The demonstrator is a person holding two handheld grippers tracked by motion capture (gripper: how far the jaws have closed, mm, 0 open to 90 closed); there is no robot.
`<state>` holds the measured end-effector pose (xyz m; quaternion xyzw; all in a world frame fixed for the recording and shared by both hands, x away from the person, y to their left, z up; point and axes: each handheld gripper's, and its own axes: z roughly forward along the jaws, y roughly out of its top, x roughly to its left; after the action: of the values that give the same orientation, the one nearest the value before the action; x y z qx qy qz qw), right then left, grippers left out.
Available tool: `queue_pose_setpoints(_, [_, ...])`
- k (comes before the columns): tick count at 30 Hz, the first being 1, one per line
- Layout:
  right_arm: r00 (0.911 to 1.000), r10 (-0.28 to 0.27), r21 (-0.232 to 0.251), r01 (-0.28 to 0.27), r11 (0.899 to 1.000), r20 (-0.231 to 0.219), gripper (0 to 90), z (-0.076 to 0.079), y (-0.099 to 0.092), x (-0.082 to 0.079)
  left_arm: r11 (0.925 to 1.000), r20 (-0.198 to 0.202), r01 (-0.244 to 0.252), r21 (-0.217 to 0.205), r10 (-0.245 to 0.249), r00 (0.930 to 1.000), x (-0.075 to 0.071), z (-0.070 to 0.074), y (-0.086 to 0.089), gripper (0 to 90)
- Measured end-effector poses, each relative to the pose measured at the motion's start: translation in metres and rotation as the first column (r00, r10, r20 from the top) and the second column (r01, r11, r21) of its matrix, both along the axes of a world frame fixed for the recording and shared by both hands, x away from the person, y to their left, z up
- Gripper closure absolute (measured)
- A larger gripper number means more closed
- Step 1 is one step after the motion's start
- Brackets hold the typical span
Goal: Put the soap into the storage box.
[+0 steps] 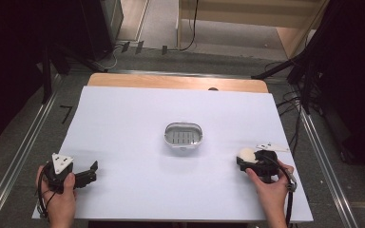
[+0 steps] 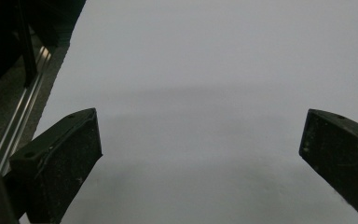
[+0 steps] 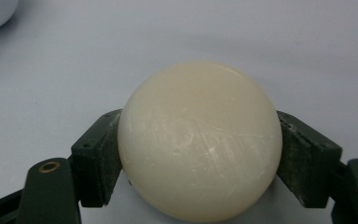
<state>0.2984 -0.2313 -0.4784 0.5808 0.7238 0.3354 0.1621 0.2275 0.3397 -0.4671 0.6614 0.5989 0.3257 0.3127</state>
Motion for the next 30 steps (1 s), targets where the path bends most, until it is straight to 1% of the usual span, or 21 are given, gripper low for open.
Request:
queue_pose_setpoints(5, [0.9999,-0.011,0.012,0.011,1.0,0.01,24.9,0.003,-0.002,-0.001,1.0,0.0,0.0,0.0,0.0,1.0,0.0,0.0,0.0,0.0])
queue_pose_setpoints(7, [0.9999,-0.008,0.01,0.008,1.0,0.014,24.9,0.007,-0.002,-0.001,1.0,0.001,0.0,-0.001,0.0,1.0,0.0,0.0,0.0,0.0])
queue_pose_setpoints(13, [0.9998,0.006,0.013,-0.006,1.0,0.02,24.9,0.012,0.0,0.001,1.0,0.003,-0.001,0.004,0.001,1.0,0.0,0.0,0.0,0.0])
queue_pose_setpoints(18, [0.9997,0.015,0.016,-0.015,1.0,0.019,24.9,0.016,0.006,0.003,1.0,0.003,0.0,0.001,0.0,1.0,0.0,0.0,0.0,0.0])
queue_pose_setpoints(20, [0.9993,0.029,0.017,-0.029,0.999,0.024,24.9,0.018,0.01,0.004,1.0,0.006,0.002,-0.004,-0.002,1.0,0.0,0.0,0.0,0.0])
queue_pose_setpoints(29, [0.9982,0.052,0.025,-0.053,0.998,0.028,24.9,0.022,0.022,0.007,1.0,0.006,0.001,-0.005,-0.001,1.0,0.0,0.0,0.0,0.0])
queue_pose_setpoints(30, [0.9976,0.063,0.022,-0.063,0.998,0.029,24.9,0.023,0.024,0.008,1.0,0.007,0.001,-0.004,-0.001,1.0,0.0,0.0,0.0,0.0])
